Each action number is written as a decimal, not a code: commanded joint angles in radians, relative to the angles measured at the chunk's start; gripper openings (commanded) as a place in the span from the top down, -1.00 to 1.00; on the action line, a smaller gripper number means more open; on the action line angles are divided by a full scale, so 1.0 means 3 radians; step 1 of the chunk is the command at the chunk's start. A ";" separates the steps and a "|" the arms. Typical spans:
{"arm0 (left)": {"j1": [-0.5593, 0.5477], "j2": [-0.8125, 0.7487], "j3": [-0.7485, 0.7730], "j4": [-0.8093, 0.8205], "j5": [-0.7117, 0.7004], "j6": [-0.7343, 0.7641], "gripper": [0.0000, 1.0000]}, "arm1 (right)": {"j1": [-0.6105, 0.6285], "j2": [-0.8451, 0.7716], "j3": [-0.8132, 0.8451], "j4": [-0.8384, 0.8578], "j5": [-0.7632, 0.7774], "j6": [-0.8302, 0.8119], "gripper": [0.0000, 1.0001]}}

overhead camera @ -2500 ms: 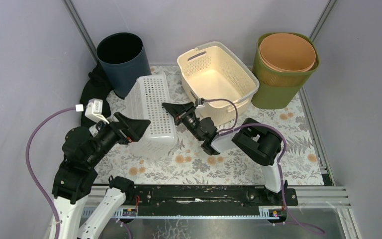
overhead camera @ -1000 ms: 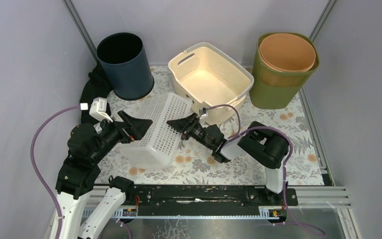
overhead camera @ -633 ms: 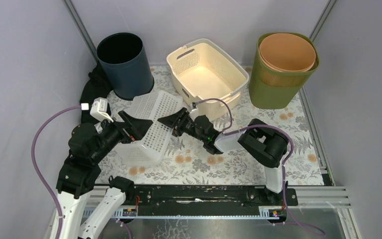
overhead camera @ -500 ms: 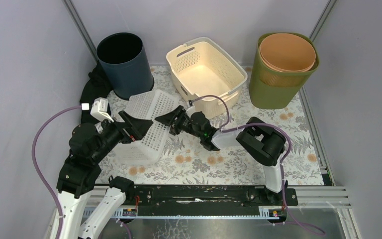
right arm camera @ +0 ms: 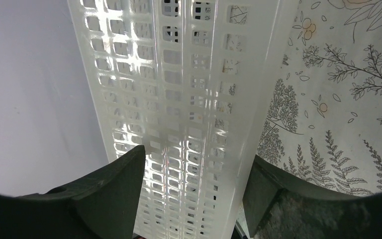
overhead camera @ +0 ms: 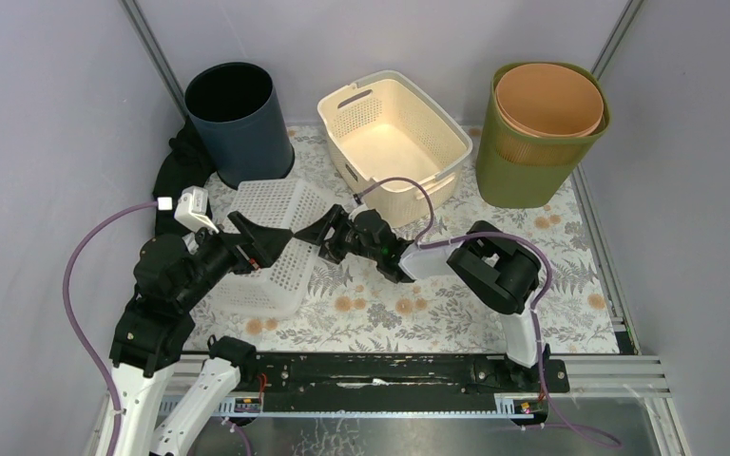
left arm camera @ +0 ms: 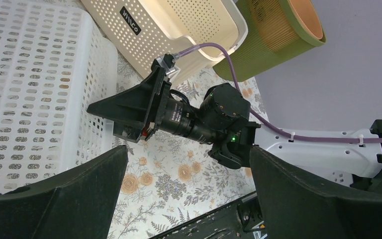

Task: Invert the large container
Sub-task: Turn the container upside down at the center of the board.

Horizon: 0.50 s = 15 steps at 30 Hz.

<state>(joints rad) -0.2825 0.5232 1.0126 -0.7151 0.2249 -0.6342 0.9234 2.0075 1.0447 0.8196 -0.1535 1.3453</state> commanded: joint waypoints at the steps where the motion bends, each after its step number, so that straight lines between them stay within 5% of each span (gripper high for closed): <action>1: -0.0009 -0.0014 -0.0022 0.0144 0.0034 0.0014 -1.00 | -0.0015 0.0209 0.0074 -0.0435 -0.0076 -0.0157 -0.43; 15: -0.0013 -0.0016 -0.0045 0.0149 0.0028 0.0017 -1.00 | -0.0032 0.0443 0.0063 -0.0255 -0.0068 -0.0106 -0.48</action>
<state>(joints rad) -0.2825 0.5232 1.0119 -0.7136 0.2249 -0.6342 0.9234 2.0758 1.0634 0.8352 -0.1616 1.2976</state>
